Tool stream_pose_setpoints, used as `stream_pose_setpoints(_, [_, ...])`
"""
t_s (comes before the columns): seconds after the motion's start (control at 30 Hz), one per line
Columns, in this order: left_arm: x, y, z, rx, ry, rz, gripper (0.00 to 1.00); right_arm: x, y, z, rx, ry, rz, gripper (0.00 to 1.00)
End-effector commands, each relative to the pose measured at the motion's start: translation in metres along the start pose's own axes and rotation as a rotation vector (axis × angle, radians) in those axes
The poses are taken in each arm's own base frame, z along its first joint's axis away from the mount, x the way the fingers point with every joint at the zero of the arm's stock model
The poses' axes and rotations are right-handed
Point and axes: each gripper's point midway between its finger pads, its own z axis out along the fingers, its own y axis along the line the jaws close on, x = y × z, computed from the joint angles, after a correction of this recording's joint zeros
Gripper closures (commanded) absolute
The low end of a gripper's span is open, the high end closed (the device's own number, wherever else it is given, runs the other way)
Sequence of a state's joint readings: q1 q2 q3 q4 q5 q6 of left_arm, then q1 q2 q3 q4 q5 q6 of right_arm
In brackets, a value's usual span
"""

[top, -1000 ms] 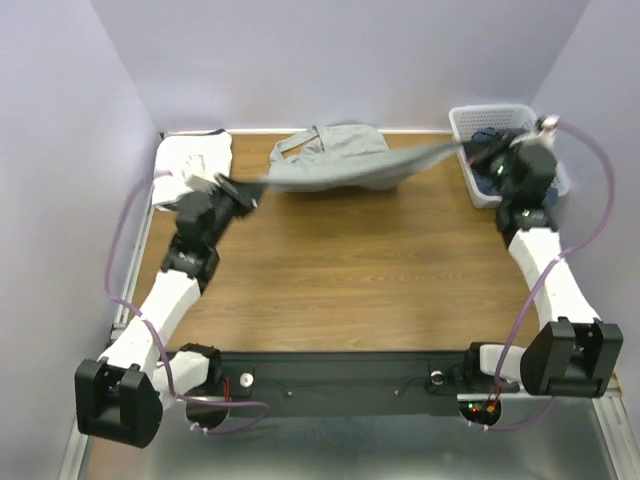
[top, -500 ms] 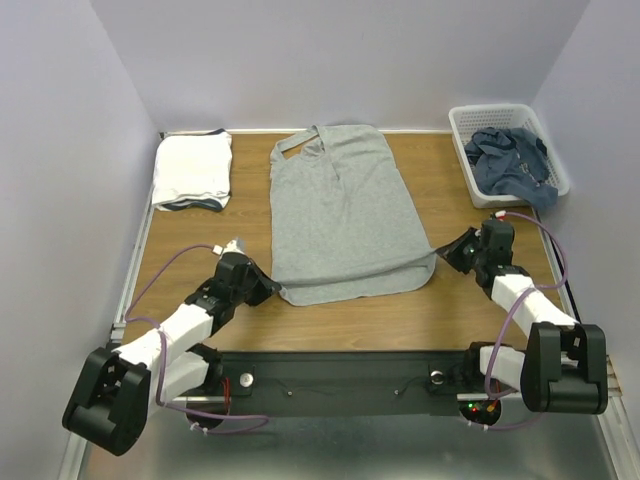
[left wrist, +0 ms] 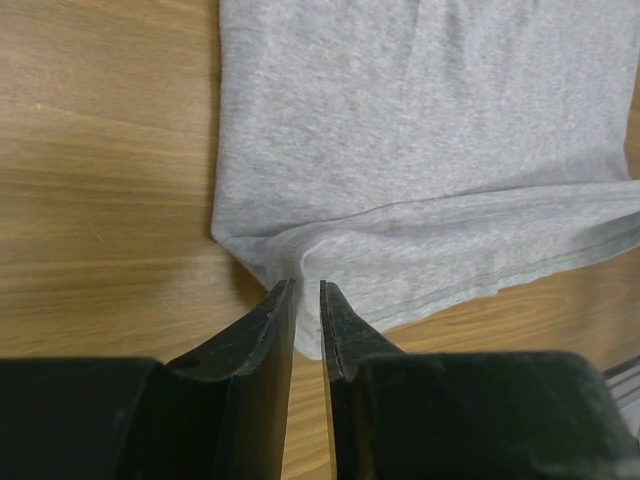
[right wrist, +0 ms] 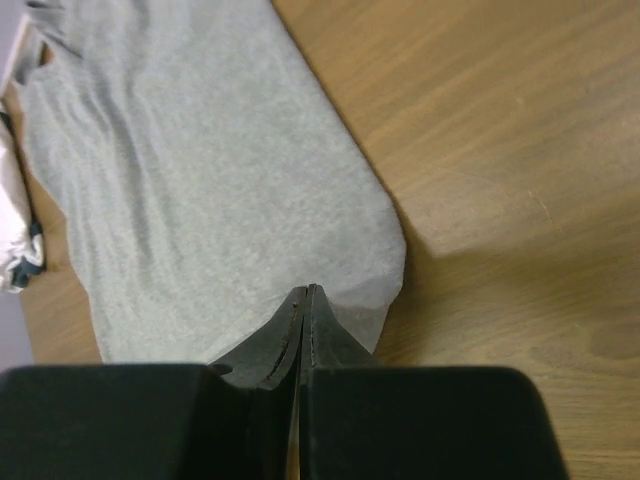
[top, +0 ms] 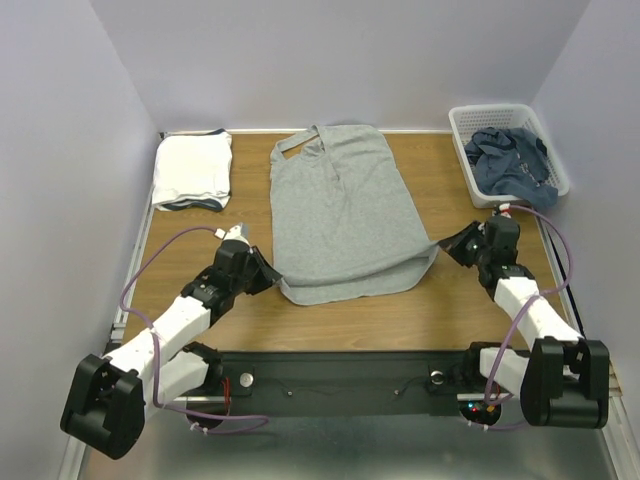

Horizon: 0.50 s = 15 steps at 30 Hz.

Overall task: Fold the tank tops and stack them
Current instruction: Flatten the tank top out

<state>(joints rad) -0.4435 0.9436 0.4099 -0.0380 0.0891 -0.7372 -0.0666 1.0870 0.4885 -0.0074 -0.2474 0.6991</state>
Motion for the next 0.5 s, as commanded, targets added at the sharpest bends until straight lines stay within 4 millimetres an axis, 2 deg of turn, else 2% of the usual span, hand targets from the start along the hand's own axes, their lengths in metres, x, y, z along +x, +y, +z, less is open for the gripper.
stream_pose_setpoints(0.0, [-0.012,-0.011,-0.009,0.022,-0.029,0.046,0.72,-0.044,0.042,-0.017,-0.113,-0.129,-0.066,0.99])
stream_pose_setpoints(0.03, [-0.014,-0.014,-0.011,0.028,-0.034,0.054,0.71,-0.045,0.042,-0.017,-0.111,-0.131,-0.067,0.99])
stream_pose_setpoints(0.17, [-0.021,-0.037,-0.012,0.068,-0.034,0.135,0.70,-0.060,0.061,-0.018,-0.152,-0.142,-0.085,0.99])
stream_pose_setpoints(0.27, [-0.012,-0.053,-0.008,0.067,-0.009,0.224,0.70,-0.069,0.069,-0.017,-0.163,-0.148,-0.090,0.99])
stream_pose_setpoints(0.3, [-0.017,-0.068,-0.010,0.090,-0.019,0.250,0.70,-0.071,0.071,-0.016,-0.163,-0.151,-0.092,0.99])
stream_pose_setpoints(0.43, [-0.011,-0.100,0.001,0.099,0.016,0.420,0.65,-0.076,0.077,-0.013,-0.174,-0.144,-0.104,0.99])
stream_pose_setpoints(0.47, [0.000,-0.109,0.002,0.108,0.043,0.468,0.64,-0.075,0.076,-0.012,-0.171,-0.139,-0.103,0.99])
